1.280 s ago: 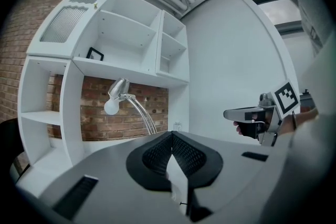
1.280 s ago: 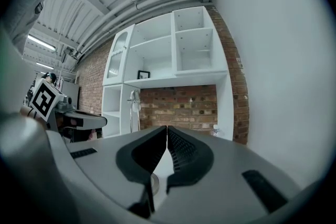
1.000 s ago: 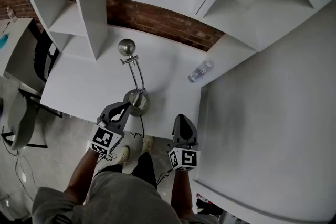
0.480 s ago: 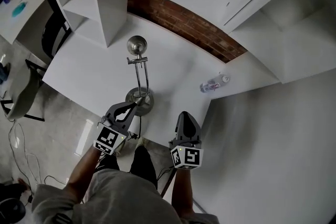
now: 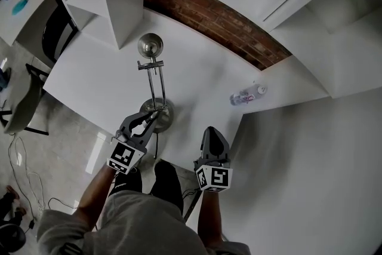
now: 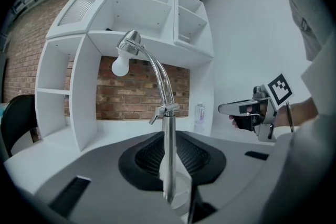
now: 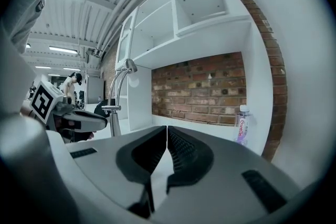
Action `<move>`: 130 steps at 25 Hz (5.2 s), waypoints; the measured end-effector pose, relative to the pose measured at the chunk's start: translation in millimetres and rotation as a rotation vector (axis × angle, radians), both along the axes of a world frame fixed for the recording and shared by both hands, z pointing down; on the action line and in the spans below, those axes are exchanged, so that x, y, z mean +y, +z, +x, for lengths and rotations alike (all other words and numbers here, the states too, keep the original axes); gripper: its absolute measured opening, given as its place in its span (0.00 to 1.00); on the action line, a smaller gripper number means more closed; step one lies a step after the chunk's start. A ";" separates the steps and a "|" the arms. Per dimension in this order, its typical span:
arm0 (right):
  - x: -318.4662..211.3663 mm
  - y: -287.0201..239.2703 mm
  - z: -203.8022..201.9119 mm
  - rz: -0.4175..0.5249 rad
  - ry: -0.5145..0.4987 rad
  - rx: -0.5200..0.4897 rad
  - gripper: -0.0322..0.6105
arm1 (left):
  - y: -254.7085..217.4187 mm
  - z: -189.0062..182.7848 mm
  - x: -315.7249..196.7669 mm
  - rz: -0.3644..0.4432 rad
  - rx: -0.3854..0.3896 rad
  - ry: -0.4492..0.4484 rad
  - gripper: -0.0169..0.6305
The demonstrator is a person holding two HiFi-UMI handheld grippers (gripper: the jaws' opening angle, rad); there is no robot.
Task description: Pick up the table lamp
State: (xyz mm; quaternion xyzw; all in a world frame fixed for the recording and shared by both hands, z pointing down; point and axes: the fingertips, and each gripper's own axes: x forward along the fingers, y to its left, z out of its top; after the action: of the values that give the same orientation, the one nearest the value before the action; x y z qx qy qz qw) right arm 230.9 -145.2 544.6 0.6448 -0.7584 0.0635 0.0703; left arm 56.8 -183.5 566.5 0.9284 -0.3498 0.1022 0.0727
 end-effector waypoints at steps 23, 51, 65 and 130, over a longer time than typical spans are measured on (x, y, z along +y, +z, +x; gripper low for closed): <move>-9.4 28.4 27.6 -0.020 0.047 0.007 0.09 | 12.8 32.3 -32.7 0.022 0.065 0.010 0.33; -53.4 51.6 65.7 -0.058 0.051 -0.017 0.09 | 18.1 59.7 -69.1 0.057 0.080 -0.014 0.33; -43.0 50.5 64.5 -0.066 0.073 -0.012 0.09 | 2.7 63.8 -67.0 0.104 0.084 0.005 0.17; 8.1 -83.1 -16.1 0.111 0.082 0.009 0.09 | -141.4 -43.8 -22.6 0.203 0.139 -0.081 0.03</move>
State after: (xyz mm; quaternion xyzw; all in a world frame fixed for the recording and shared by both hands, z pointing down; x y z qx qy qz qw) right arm 214.9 -137.2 461.5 0.6785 -0.7334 0.0214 0.0353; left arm 13.0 -206.1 425.0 0.9209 -0.3898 -0.0015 0.0065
